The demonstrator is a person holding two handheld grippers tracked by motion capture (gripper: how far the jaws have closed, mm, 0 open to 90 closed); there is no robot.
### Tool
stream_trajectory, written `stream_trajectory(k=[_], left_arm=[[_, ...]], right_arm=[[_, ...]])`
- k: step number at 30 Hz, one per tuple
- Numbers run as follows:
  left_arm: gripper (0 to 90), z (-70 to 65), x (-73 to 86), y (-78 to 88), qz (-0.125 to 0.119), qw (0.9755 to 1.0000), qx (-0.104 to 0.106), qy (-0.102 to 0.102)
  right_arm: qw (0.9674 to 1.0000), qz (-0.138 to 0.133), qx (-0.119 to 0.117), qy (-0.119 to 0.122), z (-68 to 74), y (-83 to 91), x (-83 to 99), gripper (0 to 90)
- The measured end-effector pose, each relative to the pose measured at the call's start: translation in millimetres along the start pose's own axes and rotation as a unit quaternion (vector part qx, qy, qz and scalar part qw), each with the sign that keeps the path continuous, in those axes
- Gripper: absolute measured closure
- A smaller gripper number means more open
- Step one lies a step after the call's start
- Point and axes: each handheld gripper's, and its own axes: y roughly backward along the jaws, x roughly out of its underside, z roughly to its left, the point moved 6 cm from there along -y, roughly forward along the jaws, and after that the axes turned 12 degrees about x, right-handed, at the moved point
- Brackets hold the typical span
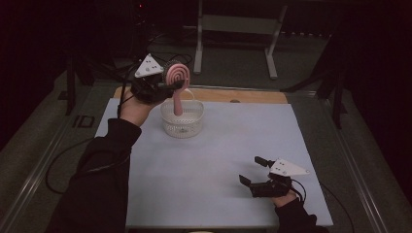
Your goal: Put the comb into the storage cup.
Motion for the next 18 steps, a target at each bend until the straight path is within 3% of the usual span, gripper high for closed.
stream_trajectory(k=[3,7,18], left_arm=[[64.6,6.3,7.1,-5.3,0.014,0.9997,-0.017,-0.009],[64.6,13.7,13.4,-9.5,0.012,0.9994,-0.030,-0.012],[64.6,24.3,31.3,-23.8,0.010,0.9992,-0.036,-0.010]], right_arm=[[1.0000,-0.002,-0.001,-0.001,-0.5,0.2,-0.4,9.3],[1.0000,-0.001,0.002,0.000,-0.3,0.4,-0.2,9.3],[1.0000,-0.002,0.002,0.001,-0.3,0.6,-0.3,9.3]])
